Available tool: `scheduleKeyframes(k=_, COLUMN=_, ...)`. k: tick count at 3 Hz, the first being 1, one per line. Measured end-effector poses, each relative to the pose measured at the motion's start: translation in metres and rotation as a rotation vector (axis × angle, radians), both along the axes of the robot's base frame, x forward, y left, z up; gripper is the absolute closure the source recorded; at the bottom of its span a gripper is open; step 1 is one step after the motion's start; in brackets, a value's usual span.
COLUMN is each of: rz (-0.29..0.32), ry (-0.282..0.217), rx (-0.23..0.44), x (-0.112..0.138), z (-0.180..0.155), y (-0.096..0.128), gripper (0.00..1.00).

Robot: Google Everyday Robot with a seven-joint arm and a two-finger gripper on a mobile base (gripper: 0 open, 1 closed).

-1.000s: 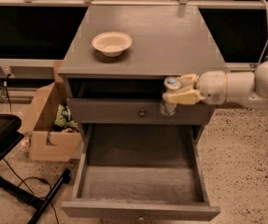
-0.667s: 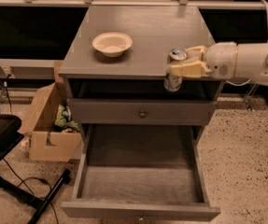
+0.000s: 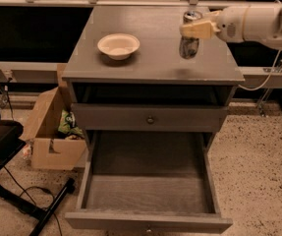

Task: Pick redbull can from middle drawer and place on counter

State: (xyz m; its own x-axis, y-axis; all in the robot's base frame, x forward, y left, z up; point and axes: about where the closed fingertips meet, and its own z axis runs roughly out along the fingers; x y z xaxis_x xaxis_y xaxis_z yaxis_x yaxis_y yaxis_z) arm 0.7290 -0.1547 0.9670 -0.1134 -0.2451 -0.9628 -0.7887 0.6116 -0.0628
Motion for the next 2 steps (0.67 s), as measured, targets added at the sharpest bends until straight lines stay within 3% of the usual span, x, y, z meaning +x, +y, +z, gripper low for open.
scheduleKeyframes(k=1, rz=-0.136, ry=0.050, rx=0.001, x=0.066, z=-0.027, y=-0.016, gripper=1.00)
scheduleKeyframes(k=2, rz=-0.204, ry=0.084, rx=0.021, x=0.093, z=-0.055, y=-0.034, gripper=1.00)
